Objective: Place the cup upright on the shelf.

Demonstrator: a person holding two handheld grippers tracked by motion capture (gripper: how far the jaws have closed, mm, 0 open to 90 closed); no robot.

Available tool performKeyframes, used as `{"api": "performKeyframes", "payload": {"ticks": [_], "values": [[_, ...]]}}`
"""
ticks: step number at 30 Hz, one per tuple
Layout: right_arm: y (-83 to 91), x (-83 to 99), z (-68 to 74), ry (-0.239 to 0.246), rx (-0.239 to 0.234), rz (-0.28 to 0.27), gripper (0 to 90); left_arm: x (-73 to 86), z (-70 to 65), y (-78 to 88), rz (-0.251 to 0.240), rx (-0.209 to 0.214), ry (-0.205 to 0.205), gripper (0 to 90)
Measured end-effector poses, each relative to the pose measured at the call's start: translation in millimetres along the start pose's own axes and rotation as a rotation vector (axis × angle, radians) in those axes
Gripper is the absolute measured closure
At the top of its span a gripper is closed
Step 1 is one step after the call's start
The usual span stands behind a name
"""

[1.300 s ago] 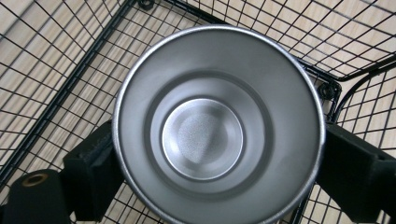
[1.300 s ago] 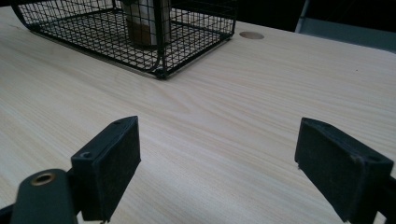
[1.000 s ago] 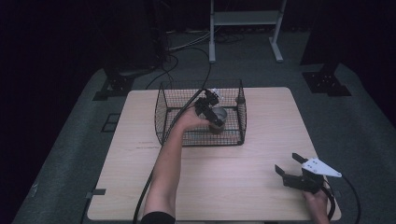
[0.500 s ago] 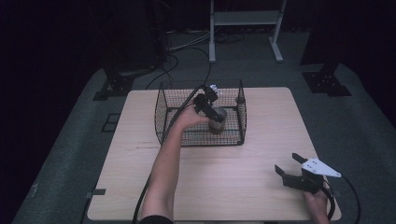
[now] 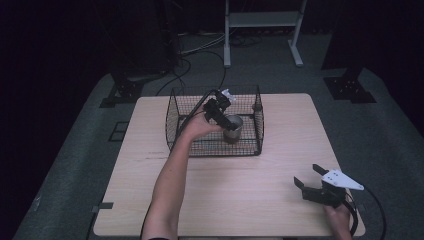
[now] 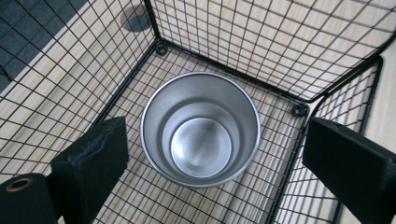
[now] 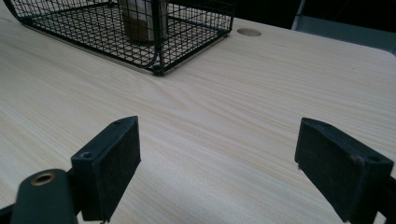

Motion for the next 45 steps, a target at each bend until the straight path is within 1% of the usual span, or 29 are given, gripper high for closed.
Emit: {"api": "performKeyframes", "payload": {"ticks": [4, 7, 9, 13, 15, 17, 19, 20, 24, 27, 32, 39, 40, 41, 43, 44, 45], "values": [[-0.5, 0.0, 0.4, 0.007, 0.001, 0.002, 13.5, 4.0, -2.3, 7.2, -0.016, 0.003, 0.007, 6.3], [-0.8, 0.0, 0.8, 0.012, 0.002, 0.006, 13.5, 5.5, -5.0, 13.6, -0.024, 0.001, -0.007, 6.3], [-1.1, -0.1, 1.3, 0.013, 0.004, 0.009, 13.5, 6.2, -5.4, 17.9, -0.041, 0.001, 0.001, 6.3], [-1.4, -0.1, 2.2, 0.018, 0.007, 0.014, 13.5, 8.4, -7.7, 24.1, -0.058, 0.003, 0.003, 6.2], [-1.5, -0.2, 2.3, 0.018, 0.008, 0.016, 13.5, 9.2, -10.4, 26.2, -0.057, 0.009, -0.01, 6.2], [-1.8, -0.2, 2.2, 0.022, 0.009, 0.017, 13.5, 9.3, -13.9, 27.9, -0.058, 0.006, -0.022, 6.2], [-1.8, -0.2, 2.2, 0.023, 0.008, 0.018, 13.5, 9.2, -16.3, 29.4, -0.053, -0.005, -0.024, 6.2], [-1.8, -0.2, 2.2, 0.024, 0.009, 0.018, 13.5, 9.5, -17.2, 30.9, -0.047, -0.003, -0.03, 6.2], [-1.8, -0.1, 2.0, 0.024, 0.009, 0.017, 13.5, 11.3, -21.9, 37.7, -0.056, -0.002, -0.042, 6.2], [-1.9, -0.1, 2.1, 0.026, 0.009, 0.018, 13.5, 12.8, -25.4, 44.5, -0.079, -0.004, -0.045, 6.2], [-2.0, -0.1, 2.2, 0.028, 0.013, 0.02, 13.5, 13.8, -30.0, 52.5, -0.098, -0.007, -0.039, 6.2], [-2.4, -0.1, 2.4, 0.025, 0.016, 0.026, 13.5, 19.3, -39.1, 58.2, -0.104, 0.004, -0.06, 6.2], [-2.4, -0.1, 2.5, 0.025, 0.016, 0.026, 13.5, 20.6, -40.7, 58.5, -0.109, 0.005, -0.056, 6.2], [-2.4, -0.1, 2.5, 0.025, 0.016, 0.026, 13.5, 21.8, -41.6, 59.3, -0.103, 0.006, -0.062, 6.2], [-2.5, -0.1, 2.5, 0.026, 0.017, 0.027, 13.5, 24.7, -44.1, 60.1, -0.107, 0.01, -0.054, 6.2], [-2.5, -0.1, 2.5, 0.026, 0.017, 0.027, 13.5, 26.1, -44.9, 61.1, -0.103, 0.011, -0.06, 6.2], [-2.6, -0.1, 2.4, 0.027, 0.018, 0.028, 13.5, 27.4, -46.2, 61.7, -0.108, 0.012, -0.054, 6.2]]}}
Point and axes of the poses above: each handheld gripper's, and its own axes: y roughly backward along the jaws, x roughly out of its underside, z roughly to its left, the point moved 1 cm from there along -y, roughly forward along the jaws, and after that the axes turned 12 degrees about -z, right-handed, at the moved point
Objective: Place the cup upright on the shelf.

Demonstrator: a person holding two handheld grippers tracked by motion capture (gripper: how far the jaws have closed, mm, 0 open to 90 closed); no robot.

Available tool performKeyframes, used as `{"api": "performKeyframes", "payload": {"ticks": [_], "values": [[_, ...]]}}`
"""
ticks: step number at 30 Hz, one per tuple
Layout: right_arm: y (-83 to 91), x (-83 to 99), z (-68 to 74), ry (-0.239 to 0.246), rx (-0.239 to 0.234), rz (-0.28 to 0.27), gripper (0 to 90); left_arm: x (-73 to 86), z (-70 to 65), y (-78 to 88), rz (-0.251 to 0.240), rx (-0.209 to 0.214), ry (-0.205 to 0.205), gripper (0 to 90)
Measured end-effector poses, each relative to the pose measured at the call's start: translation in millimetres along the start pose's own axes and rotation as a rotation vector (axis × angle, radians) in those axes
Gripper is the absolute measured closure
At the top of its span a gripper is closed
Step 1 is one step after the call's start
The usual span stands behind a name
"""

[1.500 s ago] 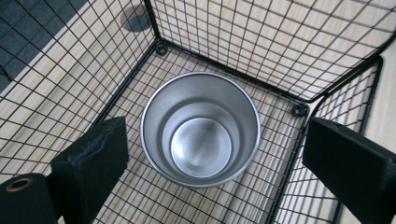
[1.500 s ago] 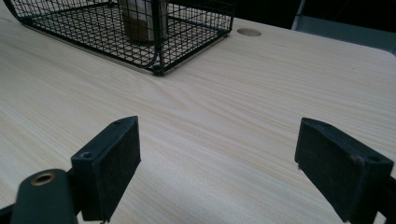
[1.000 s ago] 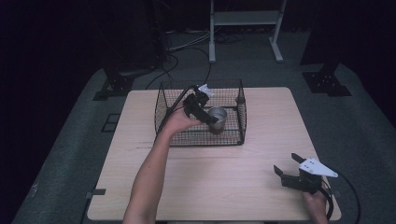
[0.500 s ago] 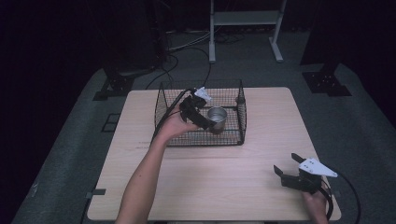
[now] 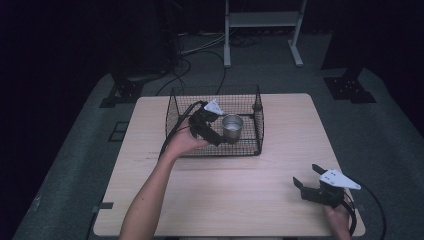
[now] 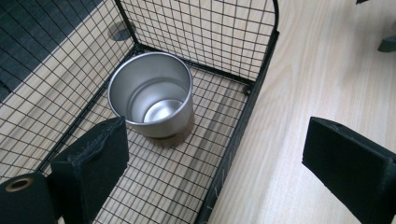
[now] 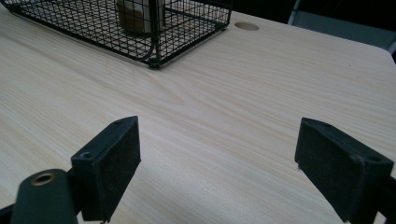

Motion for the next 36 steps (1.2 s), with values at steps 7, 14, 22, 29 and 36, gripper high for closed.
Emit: {"api": "performKeyframes", "payload": {"ticks": [7, 14, 22, 29, 36], "values": [[-0.3, 0.0, 0.1, 0.001, 0.003, 0.005, 13.5, 3.3, -7.4, 8.5, -0.019, 0.009, -0.004, 6.2], [-0.5, 0.0, 0.2, 0.001, 0.005, 0.006, 13.5, 9.3, -16.9, 13.3, -0.03, 0.022, -0.019, 6.2], [-0.7, -0.1, 0.2, 0.001, 0.007, 0.007, 13.5, 16.9, -27.0, 19.8, -0.056, 0.029, -0.022, 6.2], [-0.8, -0.1, 0.2, 0.003, 0.008, 0.006, 13.6, 22.8, -37.0, 30.0, -0.079, 0.029, -0.019, 6.2], [-0.9, 0.0, 0.2, 0.007, 0.009, 0.006, 13.5, 28.7, -46.1, 36.6, -0.092, 0.039, -0.028, 6.3]]}}
Point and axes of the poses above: each handheld gripper's, and its own axes: y roughly backward along the jaws, x roughly out of its underside, z roughly to its left, the point moved 1 cm from there along -y, roughly forward along the jaws, and after that the axes turned 12 degrees about -z, right-handed, at the moved point
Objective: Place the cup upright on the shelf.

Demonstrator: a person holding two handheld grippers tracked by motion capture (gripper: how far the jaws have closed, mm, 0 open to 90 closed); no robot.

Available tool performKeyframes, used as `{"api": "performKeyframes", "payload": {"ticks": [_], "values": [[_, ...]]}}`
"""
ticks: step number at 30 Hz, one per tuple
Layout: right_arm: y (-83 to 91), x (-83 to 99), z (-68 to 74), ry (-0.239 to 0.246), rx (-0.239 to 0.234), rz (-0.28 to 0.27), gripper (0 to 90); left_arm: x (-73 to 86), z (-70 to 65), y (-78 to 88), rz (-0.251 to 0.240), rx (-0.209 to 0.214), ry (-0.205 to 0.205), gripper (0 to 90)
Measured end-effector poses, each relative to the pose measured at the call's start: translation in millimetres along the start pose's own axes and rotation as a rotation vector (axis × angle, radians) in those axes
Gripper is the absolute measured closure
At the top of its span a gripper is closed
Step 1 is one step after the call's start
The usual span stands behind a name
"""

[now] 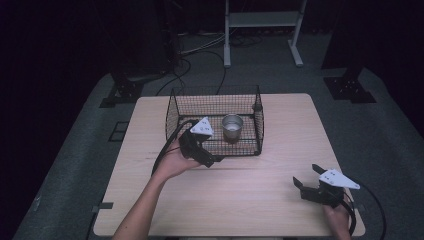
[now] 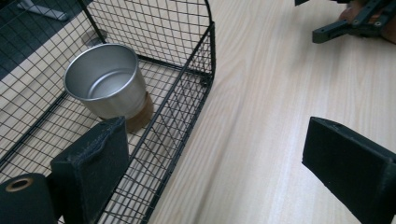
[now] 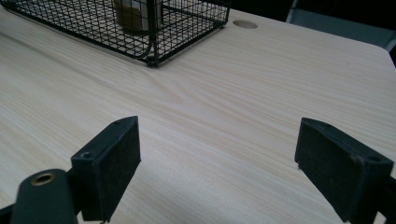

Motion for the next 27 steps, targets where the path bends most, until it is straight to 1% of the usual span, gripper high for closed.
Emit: {"api": "performKeyframes", "payload": {"ticks": [9, 10, 12, 13, 15, 19, 20, 22, 24, 27], "values": [[0.0, -0.1, 0.0, -0.007, 0.002, 0.002, 13.5, 11.6, -3.6, 8.3, -0.012, -0.004, 0.014, 6.2], [0.0, -0.1, 0.1, -0.008, 0.002, 0.003, 13.5, 13.7, -5.8, 10.1, -0.023, 0.002, 0.025, 6.2], [-0.2, -0.1, 0.1, -0.006, 0.003, 0.004, 13.5, 15.7, -8.1, 11.8, -0.022, 0.004, 0.018, 6.2], [-0.2, -0.1, 0.2, -0.005, 0.003, 0.004, 13.5, 16.8, -9.7, 12.4, -0.028, 0.005, 0.025, 6.2], [-0.4, -0.1, 0.2, -0.004, 0.005, 0.006, 13.5, 19.0, -11.6, 13.9, -0.025, 0.003, 0.016, 6.2], [-0.5, -0.1, 0.7, 0.0, 0.005, 0.007, 13.5, 25.2, -15.4, 16.3, -0.025, 0.007, 0.018, 6.2], [-0.5, -0.2, 0.9, 0.001, 0.006, 0.008, 13.5, 26.9, -17.1, 16.4, -0.035, 0.01, 0.024, 6.2], [-0.5, -0.2, 1.0, 0.002, 0.005, 0.008, 13.5, 30.3, -19.4, 17.3, -0.029, 0.01, 0.021, 6.2], [-0.6, -0.2, 1.0, 0.001, 0.005, 0.009, 13.5, 34.0, -21.3, 18.1, -0.036, 0.014, 0.031, 6.2], [-0.6, -0.2, 0.8, 0.003, 0.007, 0.007, 13.5, 38.2, -23.9, 20.3, -0.041, 0.021, 0.036, 6.2]]}}
Point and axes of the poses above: each handheld gripper's, and its own axes: y roughly backward along the jaws, x roughly out of its underside, z roughly to its left, the point moved 1 cm from there along -y, roughly forward along the jaws, and after that the axes turned 12 degrees about -z, right-handed, at the moved point
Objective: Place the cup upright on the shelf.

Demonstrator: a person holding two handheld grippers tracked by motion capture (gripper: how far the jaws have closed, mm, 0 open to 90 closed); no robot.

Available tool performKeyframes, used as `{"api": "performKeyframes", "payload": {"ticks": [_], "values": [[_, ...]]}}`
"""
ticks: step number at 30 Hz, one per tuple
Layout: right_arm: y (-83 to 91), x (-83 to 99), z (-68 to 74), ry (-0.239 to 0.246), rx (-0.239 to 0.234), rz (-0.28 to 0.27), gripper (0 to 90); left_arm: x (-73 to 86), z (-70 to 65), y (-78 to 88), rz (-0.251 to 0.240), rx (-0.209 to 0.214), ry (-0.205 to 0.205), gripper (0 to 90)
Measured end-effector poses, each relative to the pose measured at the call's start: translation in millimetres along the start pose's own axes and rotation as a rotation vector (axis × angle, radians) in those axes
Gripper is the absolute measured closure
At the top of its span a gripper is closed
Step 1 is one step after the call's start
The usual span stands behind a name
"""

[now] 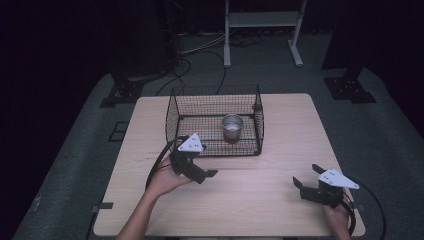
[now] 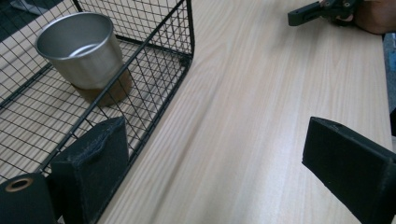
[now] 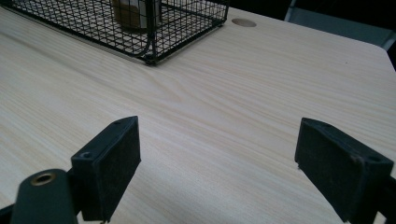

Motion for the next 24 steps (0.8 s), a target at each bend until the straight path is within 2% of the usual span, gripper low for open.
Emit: {"api": "performKeyframes", "payload": {"ticks": [9, 17, 24], "values": [[0.4, 0.0, 0.0, -0.006, 0.003, 0.003, 13.5, 12.2, -9.0, 7.7, -0.01, 0.003, 0.008, 5.6], [0.4, 0.0, 0.0, -0.007, 0.003, 0.002, 13.5, 28.7, -16.6, 14.9, -0.016, -0.007, 0.023, 5.4], [0.4, 0.0, 0.1, -0.006, 0.003, 0.003, 13.5, 38.3, -26.7, 21.1, -0.023, -0.023, 0.017, 4.4]]}}
Point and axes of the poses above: each handheld gripper's, and its own axes: y roughly backward along the jaws, x roughly out of its underside, z roughly to its left, the point moved 1 cm from there along -y, roughly forward along the jaws, and after that the axes turned 12 degrees about -z, right-handed, at the moved point
